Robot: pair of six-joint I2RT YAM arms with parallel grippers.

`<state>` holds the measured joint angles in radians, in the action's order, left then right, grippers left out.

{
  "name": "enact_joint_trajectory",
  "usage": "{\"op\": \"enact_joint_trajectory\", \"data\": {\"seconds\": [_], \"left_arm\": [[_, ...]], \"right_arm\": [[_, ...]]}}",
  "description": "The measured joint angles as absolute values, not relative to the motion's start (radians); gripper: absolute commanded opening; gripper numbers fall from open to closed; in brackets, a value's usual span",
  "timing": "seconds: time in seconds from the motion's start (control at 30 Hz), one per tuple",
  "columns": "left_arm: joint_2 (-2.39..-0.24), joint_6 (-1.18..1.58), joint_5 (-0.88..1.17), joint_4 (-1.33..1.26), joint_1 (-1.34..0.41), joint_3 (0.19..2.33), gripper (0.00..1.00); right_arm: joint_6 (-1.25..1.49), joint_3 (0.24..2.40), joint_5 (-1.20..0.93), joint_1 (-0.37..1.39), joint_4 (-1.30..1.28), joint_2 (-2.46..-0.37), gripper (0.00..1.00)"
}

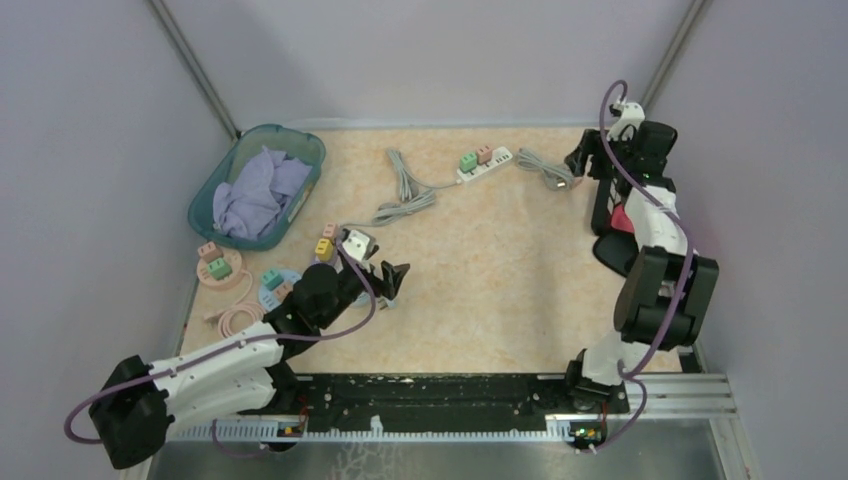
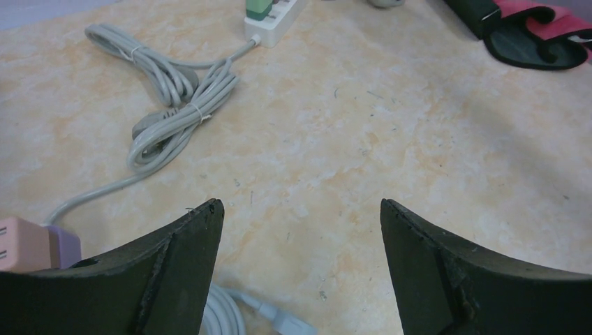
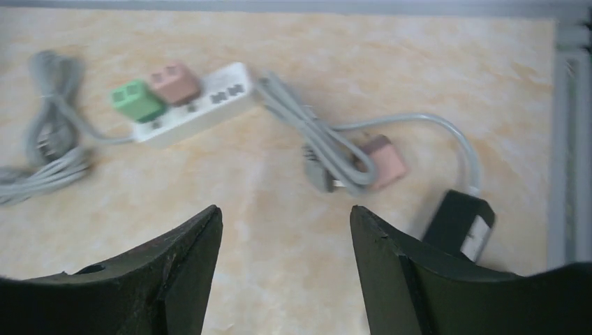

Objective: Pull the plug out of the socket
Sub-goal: Place the socket at the center of the board, then pick up the socket from the center of the board.

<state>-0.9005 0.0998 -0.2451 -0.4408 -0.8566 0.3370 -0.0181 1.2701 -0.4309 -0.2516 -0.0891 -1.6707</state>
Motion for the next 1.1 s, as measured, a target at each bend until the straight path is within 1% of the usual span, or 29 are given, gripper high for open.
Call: {"op": "enact_joint_trajectory", "data": {"seconds": [0.07, 0.1, 0.27, 0.43, 0.57, 0.7, 0.8, 1.1], "left_arm": [[-0.902, 0.097, -0.217, -0.427, -0.85, 0.368, 0.87], [-0.906, 0.097, -0.2, -0.421, -0.845, 0.384, 0.87], [-0.952, 0.099, -0.097, -0.39, -0.791, 0.467, 0.87], [-1.044, 0.118, 0.044, -0.347, -0.68, 0.561, 0.88], [-1.151, 0.159, 0.135, -0.279, -0.6, 0.663, 0.88], [-1.291, 0.183, 0.177, -0.204, -0.57, 0.796, 0.88], [-1.376, 0.195, 0.192, -0.176, -0.566, 0.857, 0.88], [-1.561, 0.283, 0.183, -0.171, -0.555, 0.944, 0.89]], "right_arm": [[-0.047, 1.22, -0.606, -0.252, -0.108, -1.558, 0.68], [-0.051, 1.215, -0.625, -0.252, -0.112, -1.545, 0.68], [-0.057, 1.174, -0.922, -0.252, -0.151, -1.438, 0.68], [-0.054, 1.099, -1.083, -0.252, -0.181, -1.38, 0.68], [-0.051, 0.963, -1.132, -0.252, -0.151, -1.291, 0.7], [-0.051, 0.879, -1.148, -0.252, -0.111, -1.234, 0.7], [-0.051, 0.873, -1.149, -0.252, -0.091, -1.231, 0.7], [-0.08, 0.871, -1.145, -0.252, -0.099, -1.231, 0.7]]}}
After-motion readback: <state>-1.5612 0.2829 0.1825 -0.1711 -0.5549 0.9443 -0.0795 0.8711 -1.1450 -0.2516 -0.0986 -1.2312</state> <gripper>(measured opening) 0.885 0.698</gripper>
